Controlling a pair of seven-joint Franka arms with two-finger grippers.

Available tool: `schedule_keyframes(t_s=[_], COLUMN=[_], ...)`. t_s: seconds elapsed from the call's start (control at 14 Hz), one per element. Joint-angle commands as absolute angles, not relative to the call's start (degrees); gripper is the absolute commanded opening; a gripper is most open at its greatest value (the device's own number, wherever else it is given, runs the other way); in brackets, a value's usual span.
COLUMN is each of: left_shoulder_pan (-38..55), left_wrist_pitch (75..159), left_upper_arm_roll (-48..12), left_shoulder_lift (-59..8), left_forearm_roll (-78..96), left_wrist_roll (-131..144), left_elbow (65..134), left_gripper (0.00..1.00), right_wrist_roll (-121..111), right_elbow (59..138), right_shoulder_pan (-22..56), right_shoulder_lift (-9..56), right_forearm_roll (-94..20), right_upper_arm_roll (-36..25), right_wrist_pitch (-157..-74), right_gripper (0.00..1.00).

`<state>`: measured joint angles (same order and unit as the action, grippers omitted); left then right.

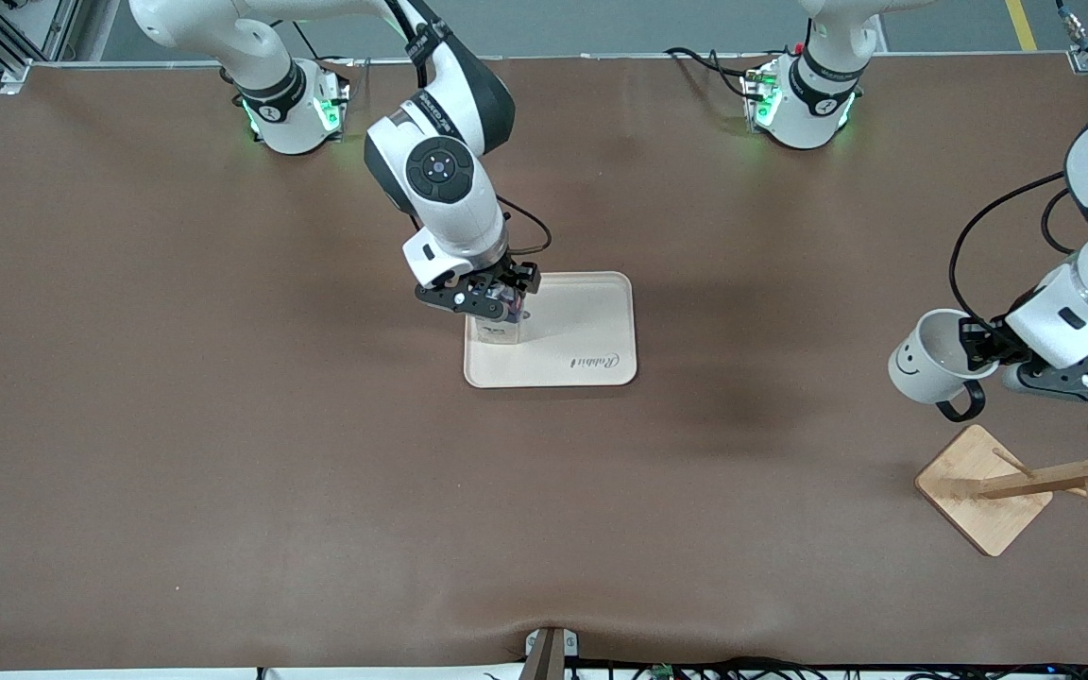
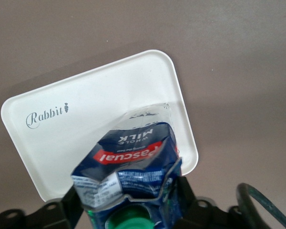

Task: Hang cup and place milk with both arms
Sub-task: 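Carry the mug toward the stand while the right gripper grasps the milk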

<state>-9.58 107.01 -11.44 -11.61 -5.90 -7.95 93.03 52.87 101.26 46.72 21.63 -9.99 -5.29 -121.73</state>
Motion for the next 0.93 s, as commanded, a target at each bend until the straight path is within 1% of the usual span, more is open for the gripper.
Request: schedule_keyframes(t_s=[0.0, 0.14, 0.21, 0.29, 0.43, 0.5, 0.64, 0.71, 0.86], left_shoulder_pan=[-10.0, -10.1, -10.4, -11.1, -12.6, -13.1, -14.8, -15.5, -15.7], left_wrist_pitch=[105.7, 105.8, 105.8, 105.8, 105.8, 105.8, 105.8, 105.8, 105.8], left_upper_arm_roll=[-11.0, -10.5, -10.2, -10.2, -10.2, -10.2, -10.2, -10.2, -10.2], left_shoulder_lift=[-12.3, -12.3, -12.5, -12.8, -13.1, -13.2, -14.7, -15.5, -16.9], left_forearm_roll=[-7.2, -7.7, -8.6, -9.0, -9.1, -9.1, -9.1, -9.1, -9.0], left_wrist_roll=[-8.7, -8.9, -10.2, -12.2, -15.2, -16.8, -19.1, -19.6, -21.4], left_elbow=[91.1, 90.8, 90.4, 90.2, 90.2, 90.1, 88.3, 87.3, 85.5], left_gripper=[0.00, 0.00, 0.00, 0.00, 0.00, 0.00, 0.00, 0.00, 0.00], right_wrist_roll=[54.1, 56.4, 59.1, 60.1, 59.6, 58.5, 57.2, 57.0, 54.6], right_elbow=[101.1, 100.6, 100.1, 98.8, 93.3, 91.3, 90.4, 90.9, 91.0], right_shoulder_pan=[47.2, 46.7, 46.3, 45.1, 42.1, 40.4, 38.9, 38.2, 36.1], right_shoulder_lift=[21.2, 20.4, 19.6, 19.2, 19.0, 19.0, 17.9, 17.0, 15.3], right_forearm_roll=[-9.1, -9.2, -9.2, -9.2, -9.1, -9.1, -8.6, -6.4, -0.2], right_upper_arm_roll=[-5.8, -6.1, -6.2, -6.2, -6.3, -6.2, -6.8, -7.0, -7.0], right_wrist_pitch=[-120.9, -120.4, -118.1, -114.3, -103.6, -100.1, -98.5, -98.3, -94.7], right_gripper=[0.00, 0.00, 0.00, 0.00, 0.00, 0.00, 0.00, 0.00, 0.00])
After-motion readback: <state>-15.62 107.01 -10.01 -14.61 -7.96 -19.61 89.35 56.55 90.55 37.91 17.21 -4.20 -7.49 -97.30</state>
